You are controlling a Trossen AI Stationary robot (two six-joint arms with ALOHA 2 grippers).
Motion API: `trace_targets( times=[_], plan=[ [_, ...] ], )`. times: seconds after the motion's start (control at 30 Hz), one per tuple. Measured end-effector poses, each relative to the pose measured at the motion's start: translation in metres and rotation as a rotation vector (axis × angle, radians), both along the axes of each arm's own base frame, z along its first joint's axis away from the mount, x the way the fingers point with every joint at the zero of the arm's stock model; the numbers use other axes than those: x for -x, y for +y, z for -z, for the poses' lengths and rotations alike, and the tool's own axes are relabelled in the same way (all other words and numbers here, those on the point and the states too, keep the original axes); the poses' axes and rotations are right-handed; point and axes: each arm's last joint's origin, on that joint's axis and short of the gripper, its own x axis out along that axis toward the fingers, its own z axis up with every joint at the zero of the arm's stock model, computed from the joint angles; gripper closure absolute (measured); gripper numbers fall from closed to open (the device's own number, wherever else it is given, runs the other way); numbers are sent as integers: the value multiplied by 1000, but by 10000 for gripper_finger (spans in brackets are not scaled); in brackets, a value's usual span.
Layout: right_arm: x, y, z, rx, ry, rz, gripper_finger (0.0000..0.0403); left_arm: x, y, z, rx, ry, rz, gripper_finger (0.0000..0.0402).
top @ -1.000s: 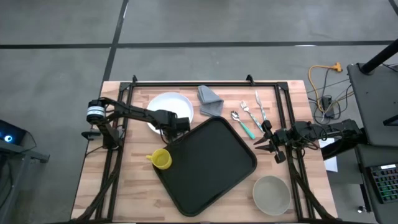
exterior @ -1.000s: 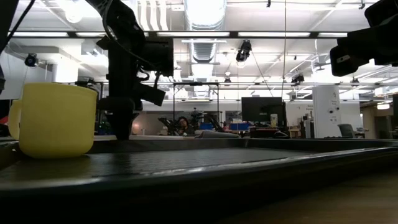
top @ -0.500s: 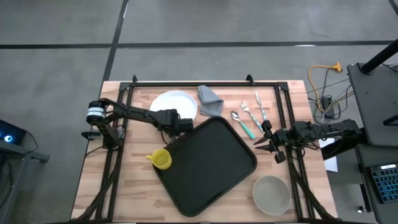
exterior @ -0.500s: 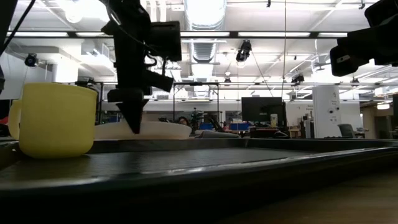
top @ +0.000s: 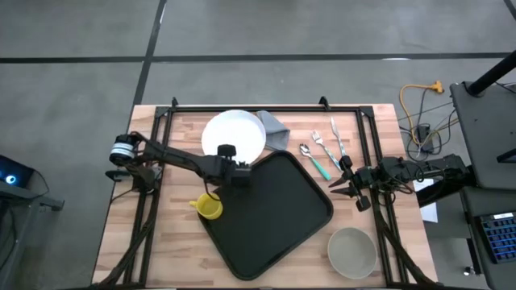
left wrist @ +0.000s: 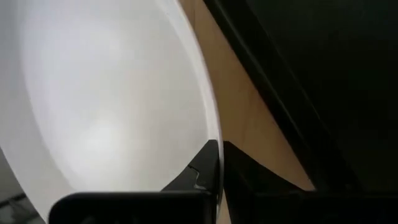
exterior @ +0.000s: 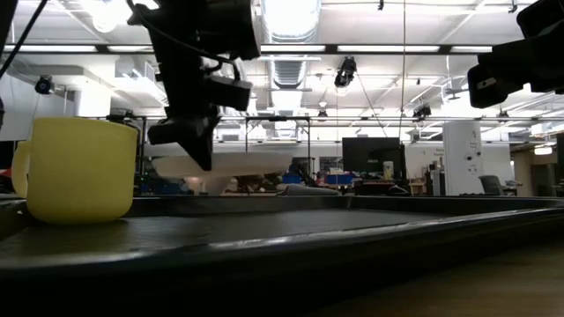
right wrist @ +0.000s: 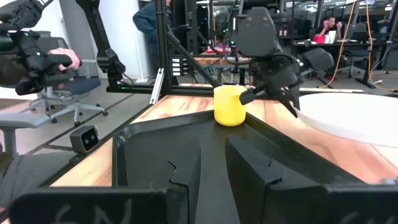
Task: Set up tray
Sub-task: Put the white plate on the black tray below the yellow mug
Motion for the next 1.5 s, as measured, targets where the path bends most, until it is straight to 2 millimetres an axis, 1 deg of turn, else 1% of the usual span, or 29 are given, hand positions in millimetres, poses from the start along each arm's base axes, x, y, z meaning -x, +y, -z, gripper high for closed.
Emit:
trace_targets(
  times=[0.13, 0.27, 0.43, 0.6, 0.7, 0.9, 1.03, 1.33, 1.5],
  plan=[
    [0, 0, 0, 0, 0, 0, 335, -2, -9, -4, -6, -18, 29, 401],
    [0, 0, 0, 0, 0, 0, 335, -5, -23, -10, -17, -15, 111, 401],
    [0, 0, 0, 0, 0, 0, 335, -11, -42, -22, -17, -67, 193, 401],
    [0, 0, 0, 0, 0, 0, 335, -15, -55, -35, -4, -105, 246, 401],
    [0, 0, 0, 0, 0, 0, 335, -17, -64, -40, 33, -115, 295, 401],
    [0, 0, 0, 0, 0, 0, 335, -17, -80, -43, 60, -134, 354, 401],
    [0, 0, 0, 0, 0, 0, 335, -18, -90, -39, 61, -124, 382, 402],
    [0, 0, 0, 0, -1, 0, 335, -30, -115, -36, 84, -129, 437, 401],
    [0, 0, 0, 0, 0, 0, 335, -33, -125, -37, 86, -128, 455, 401]
  ],
)
